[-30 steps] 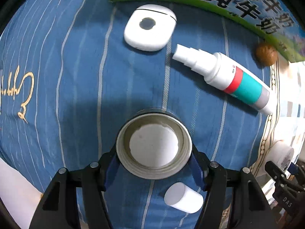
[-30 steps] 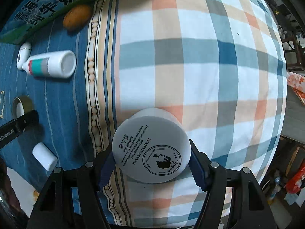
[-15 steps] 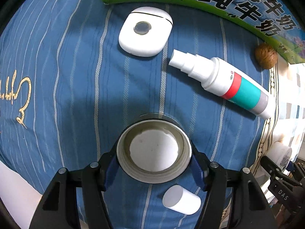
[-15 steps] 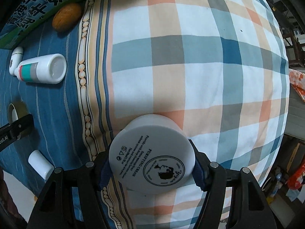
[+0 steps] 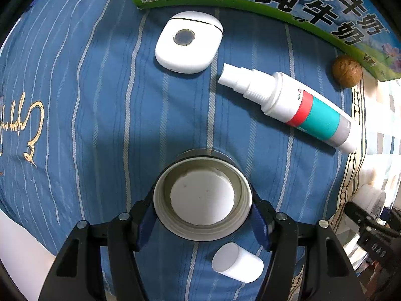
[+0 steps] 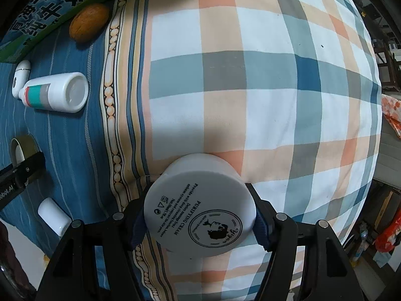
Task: Organize rigid objects
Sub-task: 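Grasp the open tin lid with the left tool while the right tool grasps the white cream jar, then carry the tin lid and white cream jar into the box with both tools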
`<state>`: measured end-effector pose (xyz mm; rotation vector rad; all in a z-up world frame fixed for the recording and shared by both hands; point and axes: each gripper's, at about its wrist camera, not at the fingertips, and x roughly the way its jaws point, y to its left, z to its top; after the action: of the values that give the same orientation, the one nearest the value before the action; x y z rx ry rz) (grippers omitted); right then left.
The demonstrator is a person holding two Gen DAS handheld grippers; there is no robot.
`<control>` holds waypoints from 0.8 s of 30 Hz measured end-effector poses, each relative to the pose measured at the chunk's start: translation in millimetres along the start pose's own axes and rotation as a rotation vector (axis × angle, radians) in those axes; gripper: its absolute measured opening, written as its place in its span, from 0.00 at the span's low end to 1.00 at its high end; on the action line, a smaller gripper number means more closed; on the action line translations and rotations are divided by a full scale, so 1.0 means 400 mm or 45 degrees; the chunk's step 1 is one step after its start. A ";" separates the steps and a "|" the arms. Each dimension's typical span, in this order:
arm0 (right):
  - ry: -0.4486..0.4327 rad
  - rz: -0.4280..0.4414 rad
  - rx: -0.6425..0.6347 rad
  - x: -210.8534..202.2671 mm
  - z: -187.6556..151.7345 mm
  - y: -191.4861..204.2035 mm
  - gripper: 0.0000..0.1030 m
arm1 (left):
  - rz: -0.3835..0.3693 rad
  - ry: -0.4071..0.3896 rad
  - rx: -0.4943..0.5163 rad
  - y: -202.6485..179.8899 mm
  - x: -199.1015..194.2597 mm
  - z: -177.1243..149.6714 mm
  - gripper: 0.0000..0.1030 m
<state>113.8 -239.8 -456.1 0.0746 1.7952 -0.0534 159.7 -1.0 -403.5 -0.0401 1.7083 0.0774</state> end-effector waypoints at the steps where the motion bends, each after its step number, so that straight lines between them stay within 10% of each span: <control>1: 0.001 0.011 0.010 -0.003 0.006 -0.005 0.70 | 0.003 -0.002 0.002 0.000 -0.001 -0.001 0.61; 24: -0.110 0.049 -0.052 -0.112 -0.044 0.054 0.68 | -0.054 -0.158 0.054 -0.042 -0.125 -0.066 0.60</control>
<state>108.4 -217.8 -408.2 0.0761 1.7075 0.0073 142.0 -20.8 -350.9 -0.0393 1.5842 0.0118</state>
